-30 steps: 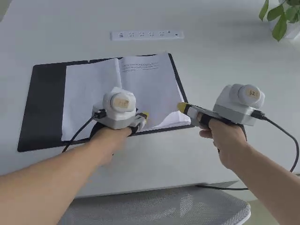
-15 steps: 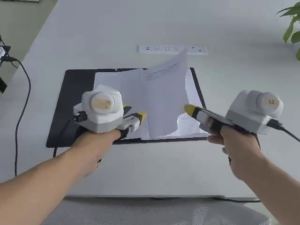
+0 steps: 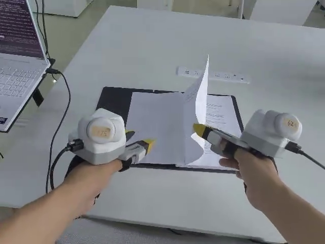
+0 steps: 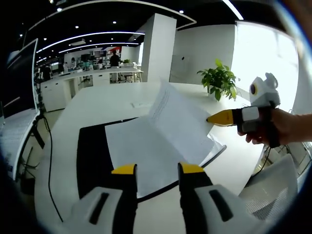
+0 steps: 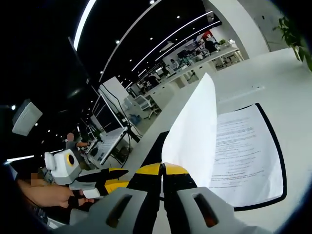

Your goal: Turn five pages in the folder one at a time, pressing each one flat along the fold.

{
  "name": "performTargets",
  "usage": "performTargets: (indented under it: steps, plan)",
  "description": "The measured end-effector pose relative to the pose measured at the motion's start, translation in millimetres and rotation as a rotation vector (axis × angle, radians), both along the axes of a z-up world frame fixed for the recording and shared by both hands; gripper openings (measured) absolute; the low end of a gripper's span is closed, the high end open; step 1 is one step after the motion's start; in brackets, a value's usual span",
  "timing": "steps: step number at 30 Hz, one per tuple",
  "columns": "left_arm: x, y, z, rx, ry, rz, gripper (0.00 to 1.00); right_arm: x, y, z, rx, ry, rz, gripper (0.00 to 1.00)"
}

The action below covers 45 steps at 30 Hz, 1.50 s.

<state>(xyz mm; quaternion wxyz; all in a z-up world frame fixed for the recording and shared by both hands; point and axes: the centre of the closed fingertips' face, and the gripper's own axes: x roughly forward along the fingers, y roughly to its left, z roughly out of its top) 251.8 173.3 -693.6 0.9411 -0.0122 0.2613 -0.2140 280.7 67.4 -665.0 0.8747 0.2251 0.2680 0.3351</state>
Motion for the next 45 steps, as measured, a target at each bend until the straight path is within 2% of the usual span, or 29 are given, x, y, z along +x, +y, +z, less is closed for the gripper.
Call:
performTargets:
  steps: [6, 8, 10, 15, 22, 28, 35, 37, 39, 41, 45]
  plan:
    - [-8.6, 35.7, -1.4, -0.004, 0.002, 0.046, 0.31, -3.6, 38.9, -6.2, -0.006, 0.012, 0.063, 0.00]
    - [-11.1, 43.6, -3.7, -0.005, 0.013, 0.057, 0.31, -3.9, 51.2, -13.6, -0.029, 0.018, 0.083, 0.00]
    - [-14.0, 51.9, -4.7, 0.000, 0.015, 0.065, 0.30, -2.1, 60.9, -22.8, -0.021, 0.031, 0.094, 0.00]
    - [-18.8, 70.8, -8.0, -0.008, 0.018, 0.094, 0.30, -1.1, 84.6, -39.1, -0.041, 0.064, 0.125, 0.00]
    - [-28.5, 83.5, -11.0, -0.015, 0.031, 0.123, 0.29, -1.0, 111.9, -57.2, -0.063, 0.101, 0.167, 0.00]
    - [-30.6, 91.2, -16.7, -0.024, 0.043, 0.136, 0.29, -1.6, 126.4, -73.5, -0.083, 0.130, 0.190, 0.00]
    - [-33.4, 92.8, -28.6, -0.017, 0.072, 0.128, 0.28, -2.9, 136.6, -98.6, -0.111, 0.175, 0.205, 0.00]
    - [-33.5, 92.2, -32.6, -0.018, 0.081, 0.126, 0.28, -2.4, 138.7, -101.9, -0.106, 0.186, 0.200, 0.00]
    - [-34.2, 91.3, -34.6, -0.019, 0.087, 0.123, 0.28, -3.0, 141.4, -107.7, -0.129, 0.187, 0.207, 0.00]
    - [-33.9, 90.7, -37.9, -0.015, 0.093, 0.120, 0.28, -2.7, 144.2, -112.7, -0.125, 0.204, 0.209, 0.00]
    - [-34.1, 90.8, -43.1, -0.012, 0.105, 0.119, 0.28, -5.7, 148.6, -124.7, -0.153, 0.224, 0.233, 0.00]
